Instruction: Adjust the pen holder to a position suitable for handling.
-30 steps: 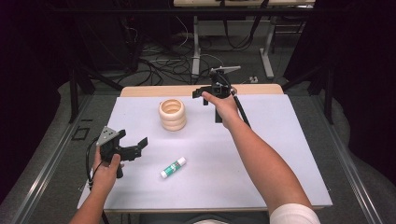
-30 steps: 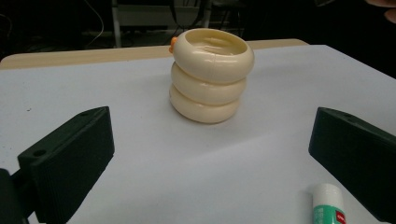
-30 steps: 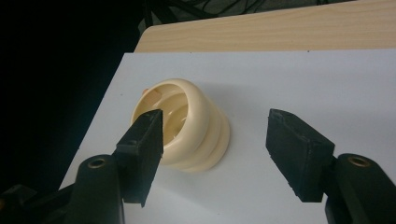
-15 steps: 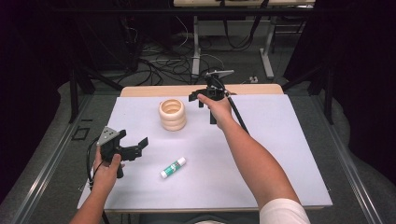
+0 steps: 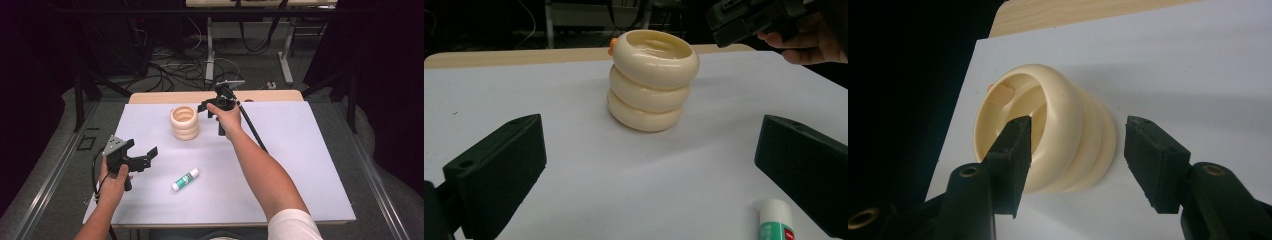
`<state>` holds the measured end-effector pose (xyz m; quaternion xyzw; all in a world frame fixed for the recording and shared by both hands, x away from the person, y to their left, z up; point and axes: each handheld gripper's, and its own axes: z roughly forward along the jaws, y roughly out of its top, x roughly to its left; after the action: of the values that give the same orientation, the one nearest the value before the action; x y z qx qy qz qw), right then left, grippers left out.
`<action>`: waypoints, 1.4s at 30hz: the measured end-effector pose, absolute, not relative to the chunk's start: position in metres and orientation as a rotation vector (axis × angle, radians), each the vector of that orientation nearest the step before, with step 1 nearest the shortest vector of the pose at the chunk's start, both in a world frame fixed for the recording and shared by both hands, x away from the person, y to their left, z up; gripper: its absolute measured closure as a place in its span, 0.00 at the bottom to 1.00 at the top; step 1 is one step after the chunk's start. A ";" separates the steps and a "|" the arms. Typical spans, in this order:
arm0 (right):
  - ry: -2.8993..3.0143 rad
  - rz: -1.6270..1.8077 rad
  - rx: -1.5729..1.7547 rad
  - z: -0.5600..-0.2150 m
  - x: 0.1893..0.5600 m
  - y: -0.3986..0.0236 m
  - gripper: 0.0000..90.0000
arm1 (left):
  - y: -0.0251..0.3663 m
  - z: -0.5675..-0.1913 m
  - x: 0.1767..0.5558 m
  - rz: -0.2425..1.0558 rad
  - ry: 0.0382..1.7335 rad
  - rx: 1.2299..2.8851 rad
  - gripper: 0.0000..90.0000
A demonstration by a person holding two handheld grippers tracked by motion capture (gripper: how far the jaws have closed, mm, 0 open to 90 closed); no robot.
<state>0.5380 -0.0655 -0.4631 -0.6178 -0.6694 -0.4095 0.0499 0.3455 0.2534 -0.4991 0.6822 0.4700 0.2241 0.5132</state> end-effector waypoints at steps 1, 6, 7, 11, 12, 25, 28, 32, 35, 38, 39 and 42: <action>-2.037 -1.238 -1.881 -0.464 0.538 -0.065 0.50 | 0.254 -0.499 0.346 0.540 1.132 1.639 0.00; -2.019 -1.226 -1.906 -0.470 0.538 -0.060 0.53 | 0.254 -0.499 0.346 0.532 1.134 1.633 0.00; -2.010 -1.211 -1.910 -0.471 0.538 -0.059 0.54 | 0.254 -0.499 0.346 0.532 1.134 1.633 0.00; -1.981 -1.201 -1.913 -0.474 0.539 -0.055 0.54 | 0.253 -0.500 0.346 0.533 1.132 1.638 0.00; -1.973 -1.208 -1.907 -0.475 0.539 -0.054 0.54 | 0.253 -0.500 0.346 0.533 1.132 1.638 0.00; -1.889 -1.181 -1.939 -0.485 0.542 -0.038 0.59 | 0.254 -0.499 0.346 0.530 1.129 1.634 0.00; -1.879 -1.166 -1.950 -0.488 0.543 -0.037 0.60 | 0.254 -0.499 0.346 0.528 1.131 1.634 0.00; -1.859 -1.145 -1.941 -0.492 0.544 -0.037 0.60 | 0.254 -0.499 0.345 0.524 1.129 1.634 0.00; -1.822 -1.147 -1.948 -0.493 0.545 -0.037 0.60 | 0.254 -0.499 0.345 0.525 1.129 1.635 0.00; -1.808 -1.147 -1.949 -0.494 0.546 -0.037 0.61 | 0.254 -0.499 0.345 0.526 1.129 1.636 0.00; -1.808 -1.147 -1.949 -0.494 0.546 -0.037 0.61 | 0.254 -0.499 0.345 0.526 1.129 1.636 0.00; -1.770 -1.113 -1.946 -0.495 0.546 -0.036 0.61 | 0.254 -0.499 0.345 0.527 1.129 1.635 0.00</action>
<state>0.5458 -0.0358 -0.4951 -0.6745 -0.6133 -0.3857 0.1421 0.3453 0.2542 -0.4989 0.6811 0.4702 0.2196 0.5165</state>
